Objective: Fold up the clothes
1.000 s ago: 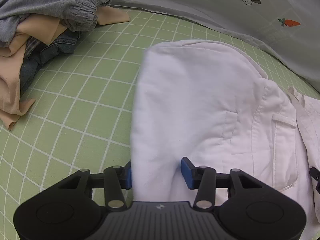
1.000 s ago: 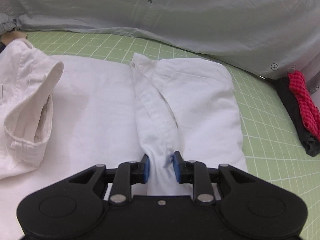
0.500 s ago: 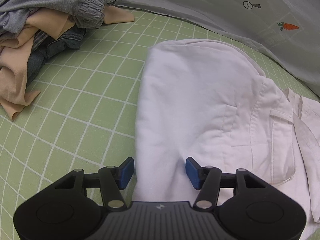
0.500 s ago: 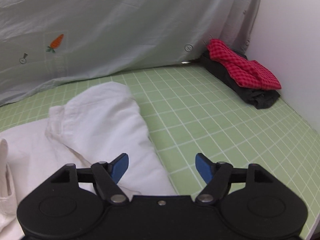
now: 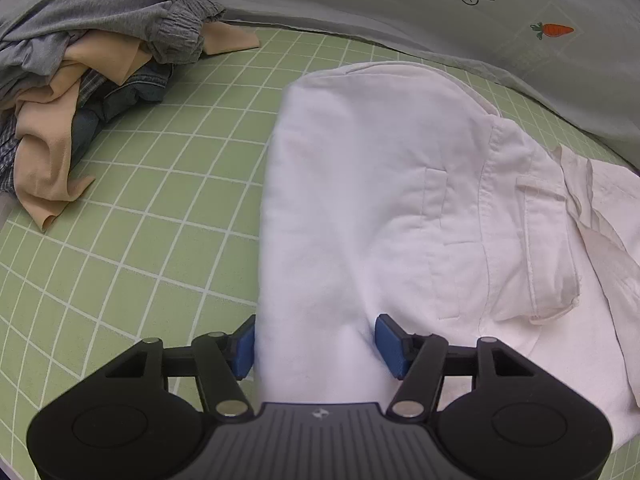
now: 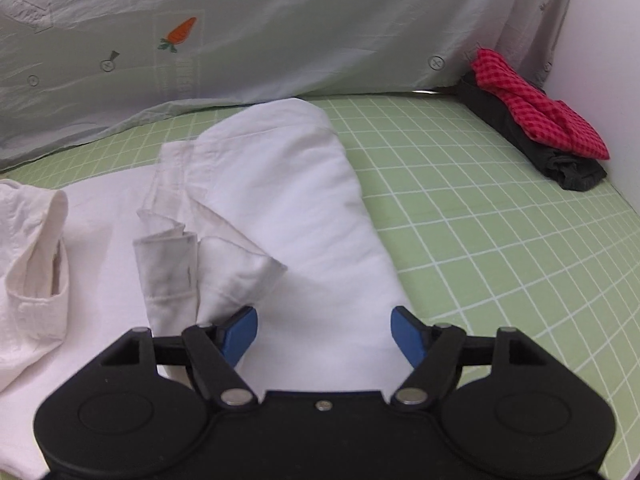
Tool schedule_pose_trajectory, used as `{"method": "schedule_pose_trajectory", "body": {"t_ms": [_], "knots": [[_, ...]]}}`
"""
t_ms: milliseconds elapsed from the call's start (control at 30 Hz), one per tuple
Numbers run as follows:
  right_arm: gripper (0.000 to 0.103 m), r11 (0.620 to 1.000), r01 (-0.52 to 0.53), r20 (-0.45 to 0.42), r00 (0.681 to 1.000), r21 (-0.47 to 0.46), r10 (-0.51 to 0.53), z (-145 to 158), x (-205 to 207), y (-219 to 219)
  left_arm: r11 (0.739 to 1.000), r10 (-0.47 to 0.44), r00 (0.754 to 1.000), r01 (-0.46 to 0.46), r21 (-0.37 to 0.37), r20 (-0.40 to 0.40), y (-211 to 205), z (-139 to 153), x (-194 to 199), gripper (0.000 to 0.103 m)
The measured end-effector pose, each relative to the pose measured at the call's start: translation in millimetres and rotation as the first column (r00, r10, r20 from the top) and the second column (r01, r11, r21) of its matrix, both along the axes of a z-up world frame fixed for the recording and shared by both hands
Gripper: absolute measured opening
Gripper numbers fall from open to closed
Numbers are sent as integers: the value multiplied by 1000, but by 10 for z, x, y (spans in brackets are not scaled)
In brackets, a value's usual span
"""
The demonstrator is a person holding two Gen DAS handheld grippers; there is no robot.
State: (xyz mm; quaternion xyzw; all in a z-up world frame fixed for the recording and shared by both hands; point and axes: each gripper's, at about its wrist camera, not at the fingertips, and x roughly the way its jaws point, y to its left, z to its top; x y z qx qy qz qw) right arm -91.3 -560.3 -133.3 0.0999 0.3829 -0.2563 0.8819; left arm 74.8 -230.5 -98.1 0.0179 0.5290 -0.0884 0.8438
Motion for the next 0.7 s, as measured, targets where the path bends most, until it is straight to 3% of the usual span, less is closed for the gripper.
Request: {"method": "schedule_pose_trajectory", "body": {"t_ms": [100, 233, 333, 500, 700], "knots": [[75, 994, -106, -24, 994, 0, 106, -32, 143, 191, 1000, 11, 1000, -12, -10, -4, 26, 10, -25, 66], [75, 966, -255, -83, 963, 37, 257, -172, 252, 498, 1000, 27, 1000, -27, -15, -11, 52, 22, -15, 68], [75, 954, -301, -98, 949, 1, 299, -147, 245, 616, 999, 49, 999, -49, -22, -7, 87, 55, 14, 68], [87, 979, -205, -41, 978, 0, 205, 16, 135, 472, 993, 98, 995, -98, -68, -2, 218, 108, 124, 68], [89, 999, -38, -31, 999, 33, 39, 35, 18, 185, 985, 88, 994, -96, -141, -59, 287, -12, 378, 68]]}}
